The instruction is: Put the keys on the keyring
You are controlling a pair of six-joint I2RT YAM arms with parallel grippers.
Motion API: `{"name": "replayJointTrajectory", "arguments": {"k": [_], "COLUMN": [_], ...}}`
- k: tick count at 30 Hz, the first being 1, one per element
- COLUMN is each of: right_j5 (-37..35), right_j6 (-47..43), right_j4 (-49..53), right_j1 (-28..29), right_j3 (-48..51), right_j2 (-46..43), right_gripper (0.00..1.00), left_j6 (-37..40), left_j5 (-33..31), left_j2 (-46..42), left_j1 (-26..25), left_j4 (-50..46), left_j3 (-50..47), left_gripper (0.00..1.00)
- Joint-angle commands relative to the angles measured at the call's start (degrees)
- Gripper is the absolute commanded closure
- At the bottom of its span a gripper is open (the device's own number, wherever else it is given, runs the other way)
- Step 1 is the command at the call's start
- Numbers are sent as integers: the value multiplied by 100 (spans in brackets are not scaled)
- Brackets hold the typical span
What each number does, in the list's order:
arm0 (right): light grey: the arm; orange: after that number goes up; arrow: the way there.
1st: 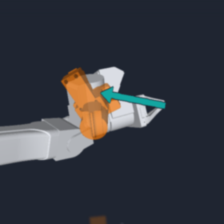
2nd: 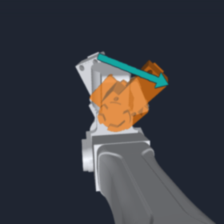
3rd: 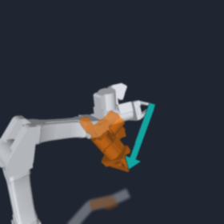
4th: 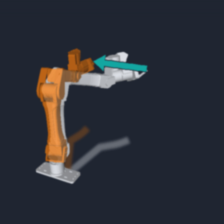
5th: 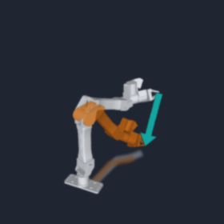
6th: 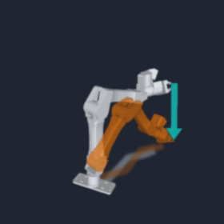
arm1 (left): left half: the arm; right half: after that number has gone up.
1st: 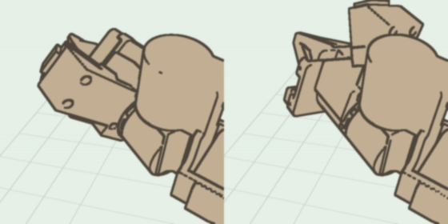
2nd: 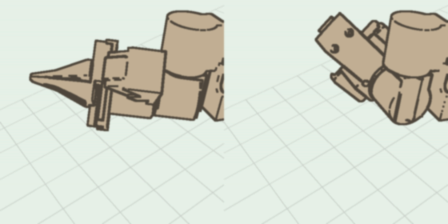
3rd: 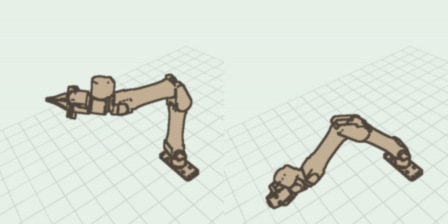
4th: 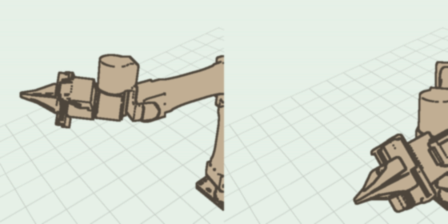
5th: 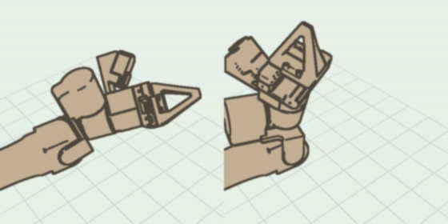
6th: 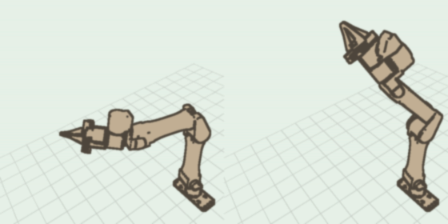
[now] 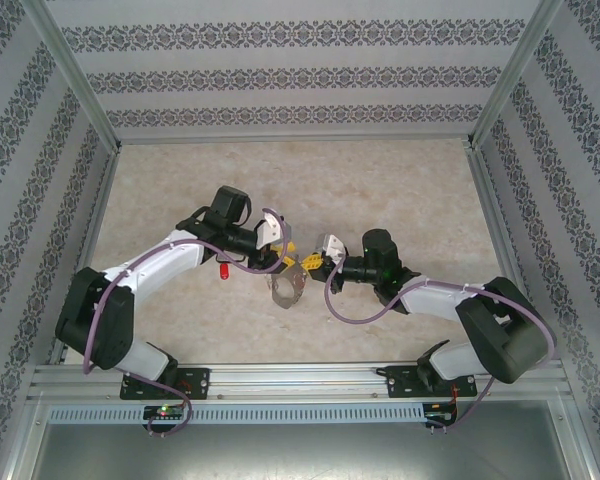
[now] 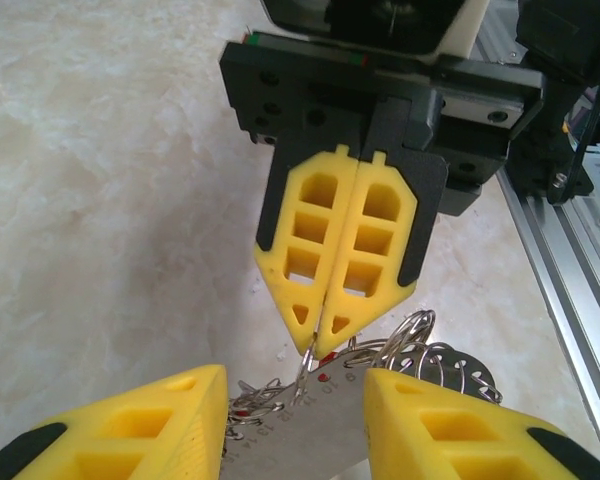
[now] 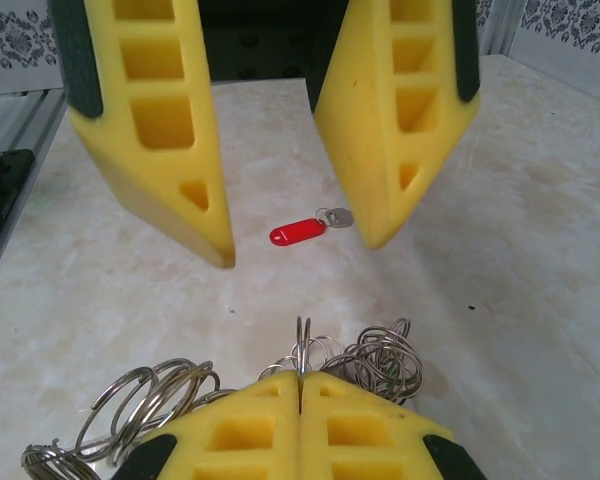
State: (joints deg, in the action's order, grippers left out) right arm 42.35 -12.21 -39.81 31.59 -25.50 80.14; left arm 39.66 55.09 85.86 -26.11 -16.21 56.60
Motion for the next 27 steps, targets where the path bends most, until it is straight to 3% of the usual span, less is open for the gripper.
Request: {"name": "replayJointTrajectory", "arguments": {"k": [1,12,27], "right_j5": [282,300,336], "right_j6": [104,132,22], "right_j4": [-422,-445,-308], "right_j1": [-48,-48,-48], "right_j3": [-184,-245,-273], "right_j2": [37,28,12], "right_gripper": [100,100,100], "left_j6": [280,331,378], "left_j5": [197,18,-238], "left_j2": [115,270,145], "left_j1": [-102,-202,-212], "left_j4": [-339,-335,-277], "left_j3": [97,127,109], "left_gripper": [59,62,84]}}
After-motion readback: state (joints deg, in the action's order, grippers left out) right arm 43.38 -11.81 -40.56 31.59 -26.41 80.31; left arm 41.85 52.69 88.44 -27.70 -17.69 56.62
